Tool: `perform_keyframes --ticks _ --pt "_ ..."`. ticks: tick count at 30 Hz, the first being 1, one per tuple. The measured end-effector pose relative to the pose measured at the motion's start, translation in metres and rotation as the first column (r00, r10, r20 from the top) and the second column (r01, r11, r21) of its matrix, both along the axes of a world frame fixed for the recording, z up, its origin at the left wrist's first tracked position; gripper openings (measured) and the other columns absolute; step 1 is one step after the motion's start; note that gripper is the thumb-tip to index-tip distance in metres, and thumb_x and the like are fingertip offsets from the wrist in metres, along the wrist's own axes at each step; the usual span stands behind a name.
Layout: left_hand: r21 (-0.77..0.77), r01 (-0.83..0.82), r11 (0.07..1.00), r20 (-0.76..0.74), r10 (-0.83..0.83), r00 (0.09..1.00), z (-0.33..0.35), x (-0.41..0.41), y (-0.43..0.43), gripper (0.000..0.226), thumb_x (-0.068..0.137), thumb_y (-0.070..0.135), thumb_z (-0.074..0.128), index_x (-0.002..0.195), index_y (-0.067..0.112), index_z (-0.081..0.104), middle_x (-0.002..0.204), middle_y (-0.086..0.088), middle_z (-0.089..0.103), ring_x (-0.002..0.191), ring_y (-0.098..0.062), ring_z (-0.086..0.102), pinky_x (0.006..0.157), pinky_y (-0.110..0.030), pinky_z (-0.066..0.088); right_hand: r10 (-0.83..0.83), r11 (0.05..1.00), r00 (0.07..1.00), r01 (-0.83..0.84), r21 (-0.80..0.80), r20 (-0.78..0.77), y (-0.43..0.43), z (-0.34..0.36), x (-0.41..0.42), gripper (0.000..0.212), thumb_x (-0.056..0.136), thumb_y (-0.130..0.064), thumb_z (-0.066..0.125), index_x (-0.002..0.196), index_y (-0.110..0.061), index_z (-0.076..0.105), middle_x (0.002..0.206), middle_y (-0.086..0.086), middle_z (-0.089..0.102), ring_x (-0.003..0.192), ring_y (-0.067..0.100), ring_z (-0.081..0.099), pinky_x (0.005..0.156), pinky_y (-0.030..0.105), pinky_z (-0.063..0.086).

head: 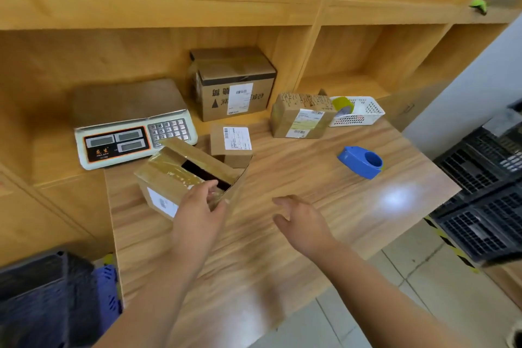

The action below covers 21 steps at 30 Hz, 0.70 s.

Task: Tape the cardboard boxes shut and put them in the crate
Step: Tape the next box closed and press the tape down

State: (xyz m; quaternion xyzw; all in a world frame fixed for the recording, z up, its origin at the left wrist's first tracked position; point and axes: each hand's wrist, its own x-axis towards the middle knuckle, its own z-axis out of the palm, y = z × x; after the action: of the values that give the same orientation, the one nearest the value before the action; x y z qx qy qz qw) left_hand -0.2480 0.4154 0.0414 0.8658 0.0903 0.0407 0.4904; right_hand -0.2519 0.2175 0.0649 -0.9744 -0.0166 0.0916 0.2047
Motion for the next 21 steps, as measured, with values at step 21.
perform_keyframes --ticks 21 --pt "0.178 -0.417 0.891 -0.054 0.432 0.9 0.019 0.032 -0.125 0.019 0.087 0.021 0.063 0.103 0.024 0.073 0.096 0.015 0.067 0.082 -0.003 0.054 0.066 -0.017 0.038 0.442 0.887 0.895 -0.446 0.119 0.061 -0.065 -0.006 0.126 0.047 0.093 -0.025 0.053 0.14 -0.022 0.046 0.137 0.001 0.05 0.121 0.018 0.049 0.095 0.027 0.039"
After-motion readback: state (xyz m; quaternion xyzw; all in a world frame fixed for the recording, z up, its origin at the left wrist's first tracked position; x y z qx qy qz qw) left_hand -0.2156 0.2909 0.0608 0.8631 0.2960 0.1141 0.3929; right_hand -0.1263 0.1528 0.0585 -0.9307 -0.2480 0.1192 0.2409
